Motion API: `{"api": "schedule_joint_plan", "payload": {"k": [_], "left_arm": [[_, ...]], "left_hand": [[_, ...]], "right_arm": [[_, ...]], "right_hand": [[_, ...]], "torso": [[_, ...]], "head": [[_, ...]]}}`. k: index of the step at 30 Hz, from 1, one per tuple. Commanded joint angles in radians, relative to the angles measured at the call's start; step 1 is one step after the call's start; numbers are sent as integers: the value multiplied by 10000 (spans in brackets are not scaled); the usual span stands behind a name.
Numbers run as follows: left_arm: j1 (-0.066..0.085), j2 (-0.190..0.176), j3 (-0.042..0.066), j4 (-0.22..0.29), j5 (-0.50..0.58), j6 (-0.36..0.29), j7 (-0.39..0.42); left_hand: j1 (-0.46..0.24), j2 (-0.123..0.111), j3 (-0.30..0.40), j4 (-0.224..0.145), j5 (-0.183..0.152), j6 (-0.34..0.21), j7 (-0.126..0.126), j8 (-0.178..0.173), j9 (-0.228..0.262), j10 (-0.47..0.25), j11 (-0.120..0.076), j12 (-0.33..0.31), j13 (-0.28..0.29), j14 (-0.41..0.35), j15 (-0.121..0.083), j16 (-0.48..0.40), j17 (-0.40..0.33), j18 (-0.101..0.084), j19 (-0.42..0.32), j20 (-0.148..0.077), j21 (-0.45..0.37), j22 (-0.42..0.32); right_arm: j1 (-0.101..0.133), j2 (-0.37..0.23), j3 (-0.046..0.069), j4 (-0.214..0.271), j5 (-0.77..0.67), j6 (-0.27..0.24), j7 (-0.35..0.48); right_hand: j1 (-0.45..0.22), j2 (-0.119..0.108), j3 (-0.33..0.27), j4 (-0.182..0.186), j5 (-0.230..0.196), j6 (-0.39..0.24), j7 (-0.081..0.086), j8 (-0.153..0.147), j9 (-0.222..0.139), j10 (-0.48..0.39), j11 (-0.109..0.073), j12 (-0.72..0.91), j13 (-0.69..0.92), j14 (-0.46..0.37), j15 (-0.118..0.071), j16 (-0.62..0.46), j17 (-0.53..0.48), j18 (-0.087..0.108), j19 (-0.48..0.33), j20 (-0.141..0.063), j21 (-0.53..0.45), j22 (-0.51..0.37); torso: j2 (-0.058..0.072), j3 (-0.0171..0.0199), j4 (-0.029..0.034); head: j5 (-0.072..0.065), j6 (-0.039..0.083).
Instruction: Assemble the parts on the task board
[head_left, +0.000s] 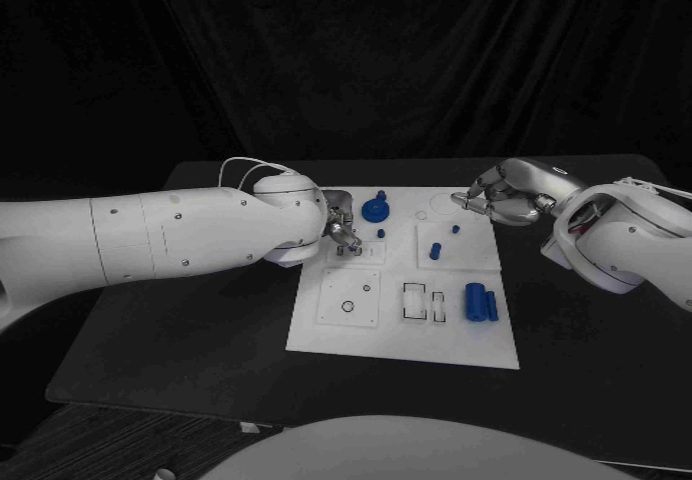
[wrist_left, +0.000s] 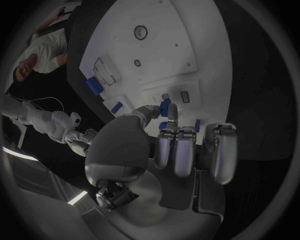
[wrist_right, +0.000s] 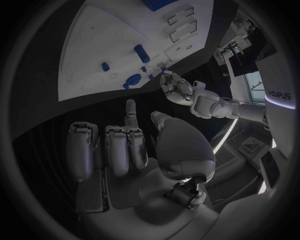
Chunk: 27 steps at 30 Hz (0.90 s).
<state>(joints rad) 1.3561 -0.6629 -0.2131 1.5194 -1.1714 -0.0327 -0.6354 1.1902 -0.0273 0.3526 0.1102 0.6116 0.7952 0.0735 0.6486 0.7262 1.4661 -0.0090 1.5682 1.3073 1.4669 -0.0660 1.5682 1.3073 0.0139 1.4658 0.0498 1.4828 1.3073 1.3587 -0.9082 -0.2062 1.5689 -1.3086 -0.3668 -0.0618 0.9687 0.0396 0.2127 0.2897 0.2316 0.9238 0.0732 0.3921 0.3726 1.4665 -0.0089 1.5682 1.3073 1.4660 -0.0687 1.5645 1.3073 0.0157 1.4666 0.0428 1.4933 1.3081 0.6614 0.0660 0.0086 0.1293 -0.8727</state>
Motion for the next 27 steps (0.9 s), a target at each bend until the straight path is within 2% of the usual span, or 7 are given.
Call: {"api": "schedule_joint_plan", "payload": {"k": [1,6,7,13,27], "left_arm": [[-50,15,8,-35,-110,-300,272],[-91,56,8,-102,-111,-533,426],[-95,67,8,-111,-111,-571,452],[-128,164,8,-186,-111,-714,622],[-373,322,9,-462,-113,-747,883]], "left_hand": [[-43,75,1596,-1548,53,84,-142,53,262,1047,-69,26,2635,1039,-50,26,2635,65,603,-98,60,2362],[-43,75,1596,-1548,53,84,-142,53,262,1047,-69,26,2635,1039,-50,26,2635,65,603,-98,60,2362],[-51,72,1597,-1546,51,88,-144,59,251,1047,-71,26,2635,1039,-51,26,2635,64,605,-98,64,2364],[-63,72,1605,-1545,51,94,-145,72,225,1047,-80,26,2635,1039,-54,26,2635,63,609,-100,70,2366],[-69,77,1611,-1543,45,92,-145,76,209,1047,-83,26,2635,1039,-57,26,2635,67,600,-102,54,2360]], "right_arm": [[-26,-21,7,15,-7,-72,-92],[-29,-26,7,17,-7,-104,-80],[-29,-28,7,19,-7,-108,-78],[-30,-53,7,32,-7,-149,-74],[-31,-137,7,79,-8,-216,-78]], "right_hand": [[88,1,61,12,28,-49,-8,50,15,1043,63,26,2635,989,60,-35,2419,72,559,62,-39,2324],[93,4,66,12,30,-48,-9,55,18,1043,63,26,2635,993,60,-28,2433,72,561,62,-37,2325],[93,4,66,12,30,-48,-9,55,18,1043,63,26,2635,993,60,-28,2433,72,561,62,-37,2325],[93,4,66,12,30,-48,-9,55,18,1043,63,26,2635,993,60,-28,2433,72,561,62,-37,2325],[108,22,83,15,33,-45,-12,70,29,1043,60,26,2635,994,58,-26,2437,69,566,62,-29,2328]], "torso": [[-72,27,5],[-87,27,2],[-121,27,-38],[-123,29,-35],[-137,31,-49]], "head": [[-4,1],[-20,1],[14,1],[2,1],[-100,1]]}}
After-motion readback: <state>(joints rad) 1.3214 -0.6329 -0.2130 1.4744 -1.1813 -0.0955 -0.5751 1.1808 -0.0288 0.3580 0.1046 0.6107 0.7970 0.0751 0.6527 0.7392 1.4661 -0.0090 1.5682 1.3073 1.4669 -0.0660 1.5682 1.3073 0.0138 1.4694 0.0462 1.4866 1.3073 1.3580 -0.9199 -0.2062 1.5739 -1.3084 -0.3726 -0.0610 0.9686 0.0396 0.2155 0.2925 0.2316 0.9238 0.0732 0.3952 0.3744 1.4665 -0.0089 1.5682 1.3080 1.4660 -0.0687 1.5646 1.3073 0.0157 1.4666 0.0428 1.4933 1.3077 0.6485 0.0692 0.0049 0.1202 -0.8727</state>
